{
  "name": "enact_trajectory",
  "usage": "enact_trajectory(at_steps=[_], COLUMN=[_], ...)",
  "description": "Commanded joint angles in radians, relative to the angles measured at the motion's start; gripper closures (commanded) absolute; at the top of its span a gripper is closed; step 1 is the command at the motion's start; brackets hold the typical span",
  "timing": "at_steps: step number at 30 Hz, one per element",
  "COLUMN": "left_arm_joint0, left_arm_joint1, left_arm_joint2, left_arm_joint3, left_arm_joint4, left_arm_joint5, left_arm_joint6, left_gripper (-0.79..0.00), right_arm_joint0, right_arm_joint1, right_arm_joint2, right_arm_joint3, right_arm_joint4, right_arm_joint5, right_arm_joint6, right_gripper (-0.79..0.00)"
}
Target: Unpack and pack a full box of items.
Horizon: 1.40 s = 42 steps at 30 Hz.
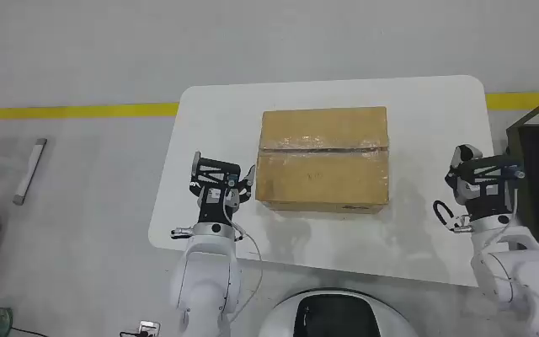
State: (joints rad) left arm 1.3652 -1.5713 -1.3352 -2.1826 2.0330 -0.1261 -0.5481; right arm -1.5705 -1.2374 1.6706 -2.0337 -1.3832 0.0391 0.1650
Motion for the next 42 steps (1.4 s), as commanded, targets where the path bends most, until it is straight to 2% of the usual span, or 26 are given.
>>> enact_trajectory(at_steps=[1,15,21,29,32,35,39,42], left_arm_joint0=[0.000,0.000,0.000,0.000,0.000,0.000,0.000,-0.014], left_arm_joint1=[0.000,0.000,0.000,0.000,0.000,0.000,0.000,0.002], left_arm_joint2=[0.000,0.000,0.000,0.000,0.000,0.000,0.000,0.029], left_arm_joint3=[0.000,0.000,0.000,0.000,0.000,0.000,0.000,0.003], left_arm_joint4=[0.000,0.000,0.000,0.000,0.000,0.000,0.000,-0.005], left_arm_joint5=[0.000,0.000,0.000,0.000,0.000,0.000,0.000,-0.026], left_arm_joint6=[0.000,0.000,0.000,0.000,0.000,0.000,0.000,0.045], left_gripper=[-0.785,-0.785,-0.785,-0.785,-0.785,-0.785,-0.785,-0.785], right_arm_joint0=[0.017,0.121,0.123,0.115,0.114,0.105,0.064,0.017], right_arm_joint1=[-0.002,-0.009,-0.013,-0.014,-0.013,-0.011,-0.006,-0.002], right_arm_joint2=[-0.022,-0.117,-0.174,-0.231,-0.228,-0.198,-0.101,-0.015], right_arm_joint3=[0.017,0.110,0.112,0.119,0.118,0.105,0.053,0.017], right_arm_joint4=[-0.006,-0.036,-0.049,-0.054,-0.053,-0.052,-0.027,0.004], right_arm_joint5=[0.002,-0.025,-0.045,-0.130,-0.158,-0.135,-0.100,-0.101], right_arm_joint6=[0.001,0.024,0.022,0.026,0.022,0.012,-0.004,-0.012], right_gripper=[0.000,0.000,0.000,0.000,0.000,0.000,0.000,0.000])
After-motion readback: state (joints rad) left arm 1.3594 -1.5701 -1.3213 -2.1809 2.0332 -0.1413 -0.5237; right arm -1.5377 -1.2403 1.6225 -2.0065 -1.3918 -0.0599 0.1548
